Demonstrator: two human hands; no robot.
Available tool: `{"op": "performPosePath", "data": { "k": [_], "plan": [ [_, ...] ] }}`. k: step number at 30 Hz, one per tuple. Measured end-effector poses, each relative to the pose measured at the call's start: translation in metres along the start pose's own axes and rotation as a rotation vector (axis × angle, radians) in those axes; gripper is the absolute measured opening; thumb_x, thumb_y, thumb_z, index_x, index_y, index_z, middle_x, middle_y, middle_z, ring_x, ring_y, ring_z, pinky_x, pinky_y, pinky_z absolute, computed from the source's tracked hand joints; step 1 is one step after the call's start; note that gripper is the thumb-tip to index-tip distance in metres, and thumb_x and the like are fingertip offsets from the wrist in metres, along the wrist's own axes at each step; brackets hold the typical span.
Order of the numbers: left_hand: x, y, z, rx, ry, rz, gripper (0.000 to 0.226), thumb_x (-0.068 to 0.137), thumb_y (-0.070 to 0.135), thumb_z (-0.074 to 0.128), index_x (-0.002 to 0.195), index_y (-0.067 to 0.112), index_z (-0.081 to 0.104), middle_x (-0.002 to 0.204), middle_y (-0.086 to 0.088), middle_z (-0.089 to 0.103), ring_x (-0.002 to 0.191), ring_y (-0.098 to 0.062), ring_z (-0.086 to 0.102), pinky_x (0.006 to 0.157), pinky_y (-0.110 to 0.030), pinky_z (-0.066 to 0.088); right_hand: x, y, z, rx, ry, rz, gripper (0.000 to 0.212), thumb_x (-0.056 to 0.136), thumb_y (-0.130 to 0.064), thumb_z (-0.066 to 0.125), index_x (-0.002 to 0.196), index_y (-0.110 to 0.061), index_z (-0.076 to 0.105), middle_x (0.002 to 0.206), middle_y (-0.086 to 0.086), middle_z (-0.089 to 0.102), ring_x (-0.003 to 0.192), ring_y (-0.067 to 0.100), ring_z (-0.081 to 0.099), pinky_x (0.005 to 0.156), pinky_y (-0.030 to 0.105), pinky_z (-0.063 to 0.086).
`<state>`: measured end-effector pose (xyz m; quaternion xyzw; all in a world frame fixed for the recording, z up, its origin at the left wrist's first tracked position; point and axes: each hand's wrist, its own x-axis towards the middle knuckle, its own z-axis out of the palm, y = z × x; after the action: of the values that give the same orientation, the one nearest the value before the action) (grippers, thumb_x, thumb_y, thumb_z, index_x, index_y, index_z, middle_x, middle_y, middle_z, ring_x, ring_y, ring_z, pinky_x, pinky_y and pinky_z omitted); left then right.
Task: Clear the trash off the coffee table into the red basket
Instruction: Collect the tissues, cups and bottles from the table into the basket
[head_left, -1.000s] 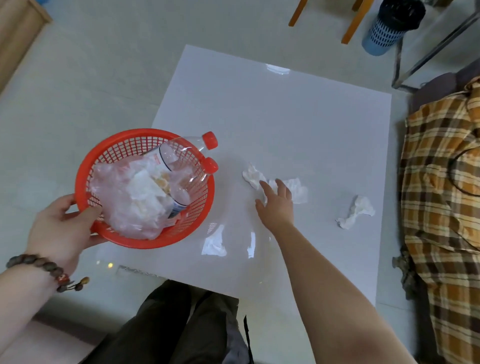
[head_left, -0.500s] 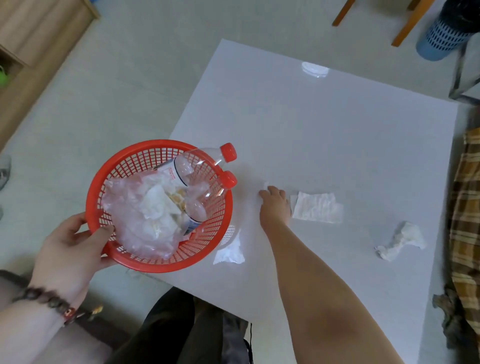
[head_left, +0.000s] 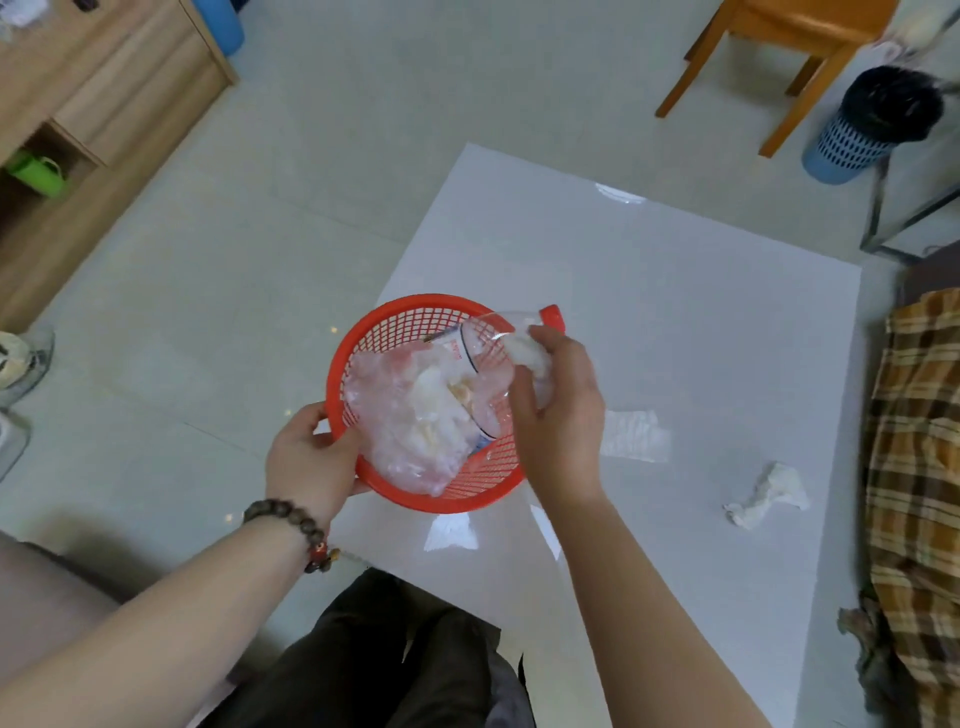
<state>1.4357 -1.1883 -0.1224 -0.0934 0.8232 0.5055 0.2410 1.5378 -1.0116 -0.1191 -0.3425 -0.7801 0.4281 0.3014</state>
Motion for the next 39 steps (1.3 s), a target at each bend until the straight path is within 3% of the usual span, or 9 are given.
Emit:
{"op": "performPosePath", "data": {
  "k": [4,8,13,17,21,25,29,34,39],
  "plan": [
    [-0.019,0.009,0.015,0.021,-0.072,0.024,0.012,0.088,0.015,0.063,0.097,0.022,0.064,0.089,-0.008,0.073,0.073,-0.025,0.072,0.058,-0.040,0.061,-0.005,-0.032,0.020,-0.160,-0.195,-0.263,0.036,0.086,-0.007,0.053,0.122,-0.010,0.056,0.128,0.008,0.056,0.126,0.021,0.043,0.109,0.030,0.032],
    [-0.031,0.014,0.025,0.068,-0.115,0.090,0.010,0.092,0.023,0.061,0.097,0.031,0.062,0.099,-0.003,0.071,0.089,-0.025,0.069,0.069,-0.045,0.062,-0.014,-0.021,0.037,-0.522,-0.570,-0.297,0.054,0.098,-0.042,0.032,0.145,-0.015,0.031,0.156,0.006,0.022,0.147,0.024,0.001,0.119,0.045,0.002],
    [-0.033,0.012,0.028,0.054,-0.076,0.041,0.015,0.091,0.019,0.062,0.104,0.026,0.063,0.099,-0.004,0.071,0.087,-0.026,0.070,0.073,-0.049,0.060,-0.017,-0.007,0.044,-0.616,-0.677,-0.322,0.060,0.098,-0.048,0.017,0.148,-0.016,0.020,0.158,0.004,0.020,0.147,0.020,0.000,0.119,0.040,-0.004],
    [-0.026,0.010,0.029,-0.008,-0.043,-0.082,0.013,0.090,0.020,0.063,0.104,0.022,0.063,0.097,-0.011,0.072,0.083,-0.032,0.071,0.068,-0.050,0.061,-0.016,-0.010,0.035,-0.413,-0.590,-0.304,0.057,0.098,-0.049,0.030,0.148,-0.023,0.022,0.157,0.001,0.022,0.146,0.017,0.003,0.117,0.033,-0.003],
    [-0.017,0.011,0.026,-0.041,0.013,-0.128,0.015,0.088,0.014,0.064,0.102,0.020,0.061,0.095,-0.008,0.070,0.077,-0.030,0.071,0.058,-0.044,0.061,-0.011,0.016,0.005,-0.167,-0.271,-0.255,0.049,0.096,-0.045,0.036,0.139,-0.022,0.040,0.148,0.002,0.036,0.142,0.014,0.023,0.115,0.030,0.021],
    [-0.005,0.007,0.023,-0.001,0.046,-0.103,0.025,0.086,0.013,0.067,0.111,0.017,0.061,0.099,-0.012,0.069,0.078,-0.030,0.070,0.055,-0.042,0.061,-0.010,0.104,-0.032,-0.255,-0.048,0.075,0.046,0.091,-0.030,0.052,0.135,-0.018,0.045,0.143,0.009,0.039,0.135,0.024,0.033,0.109,0.042,0.033],
    [0.009,-0.008,0.026,0.010,0.040,-0.050,0.021,0.086,0.012,0.066,0.105,0.019,0.062,0.089,-0.007,0.072,0.073,-0.028,0.071,0.046,-0.031,0.058,-0.014,0.201,-0.042,-0.575,-0.284,0.441,0.062,0.090,-0.039,0.055,0.146,-0.028,0.030,0.157,0.009,0.016,0.143,0.030,0.015,0.116,0.045,0.018],
    [0.025,-0.029,0.030,0.035,0.015,-0.034,0.026,0.084,0.004,0.066,0.086,0.030,0.066,0.080,-0.001,0.074,0.073,-0.031,0.071,0.051,-0.034,0.058,-0.012,0.269,-0.013,-0.684,-0.480,0.626,0.064,0.090,-0.046,0.051,0.146,-0.042,0.020,0.160,0.003,-0.005,0.145,0.031,-0.006,0.115,0.049,0.001],
    [0.019,-0.034,0.033,0.026,-0.015,-0.017,0.029,0.085,0.004,0.065,0.083,0.033,0.066,0.070,0.013,0.074,0.062,-0.017,0.073,0.046,-0.028,0.056,-0.021,0.270,0.004,-0.721,-0.286,0.518,0.030,0.088,-0.017,0.053,0.117,-0.018,0.059,0.133,0.010,0.049,0.121,0.034,0.038,0.100,0.040,0.031]
  ]
}}
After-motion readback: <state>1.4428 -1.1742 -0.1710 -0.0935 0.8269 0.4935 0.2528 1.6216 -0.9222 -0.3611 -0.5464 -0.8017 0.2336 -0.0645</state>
